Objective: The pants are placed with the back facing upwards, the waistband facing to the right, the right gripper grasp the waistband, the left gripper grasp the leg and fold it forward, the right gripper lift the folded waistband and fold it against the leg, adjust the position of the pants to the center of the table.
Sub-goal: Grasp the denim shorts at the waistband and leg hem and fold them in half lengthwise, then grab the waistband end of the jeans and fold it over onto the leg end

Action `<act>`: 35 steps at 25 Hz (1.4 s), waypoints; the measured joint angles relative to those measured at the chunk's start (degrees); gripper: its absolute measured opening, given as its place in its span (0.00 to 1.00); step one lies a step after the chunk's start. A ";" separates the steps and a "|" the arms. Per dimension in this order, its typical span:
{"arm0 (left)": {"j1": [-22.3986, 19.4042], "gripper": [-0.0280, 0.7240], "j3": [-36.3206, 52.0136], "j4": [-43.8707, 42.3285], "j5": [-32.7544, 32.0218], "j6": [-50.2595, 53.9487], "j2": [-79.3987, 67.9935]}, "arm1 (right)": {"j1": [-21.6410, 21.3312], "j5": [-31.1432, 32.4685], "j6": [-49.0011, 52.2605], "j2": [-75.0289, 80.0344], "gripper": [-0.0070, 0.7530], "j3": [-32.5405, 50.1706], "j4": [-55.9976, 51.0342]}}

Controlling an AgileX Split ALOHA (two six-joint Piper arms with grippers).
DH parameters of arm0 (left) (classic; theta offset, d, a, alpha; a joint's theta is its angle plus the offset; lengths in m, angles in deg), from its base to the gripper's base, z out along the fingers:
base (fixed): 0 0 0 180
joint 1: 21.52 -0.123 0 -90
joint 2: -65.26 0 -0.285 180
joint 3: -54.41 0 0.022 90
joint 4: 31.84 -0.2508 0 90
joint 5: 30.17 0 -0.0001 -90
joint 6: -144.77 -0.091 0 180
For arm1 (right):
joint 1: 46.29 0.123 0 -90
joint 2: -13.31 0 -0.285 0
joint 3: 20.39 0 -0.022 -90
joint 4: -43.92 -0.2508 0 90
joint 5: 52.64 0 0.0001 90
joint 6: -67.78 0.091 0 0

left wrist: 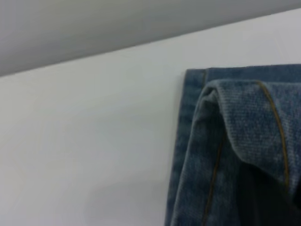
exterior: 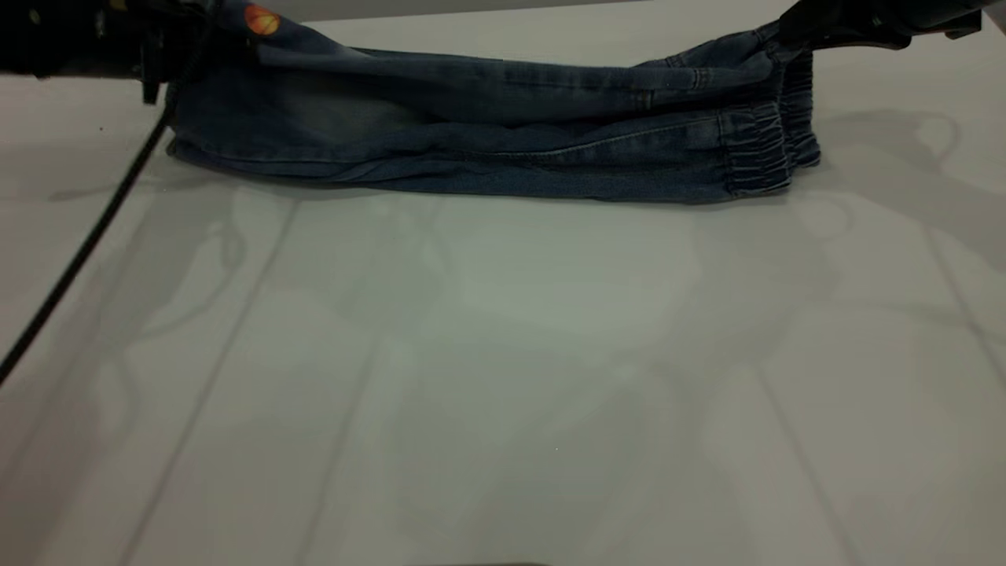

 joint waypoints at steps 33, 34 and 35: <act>9.18 0.64 -28.27 1.29 -74.32 -7.13 3.31 | -0.03 0.31 20.56 3.65 0.79 -0.28 17.21; 9.62 0.64 -28.27 1.35 -73.35 -7.13 2.63 | -0.03 -0.26 18.82 4.03 0.78 -0.28 16.28; 10.01 0.64 -28.27 1.65 -72.44 -7.18 2.03 | -0.03 -0.69 17.12 4.41 0.78 -0.28 15.24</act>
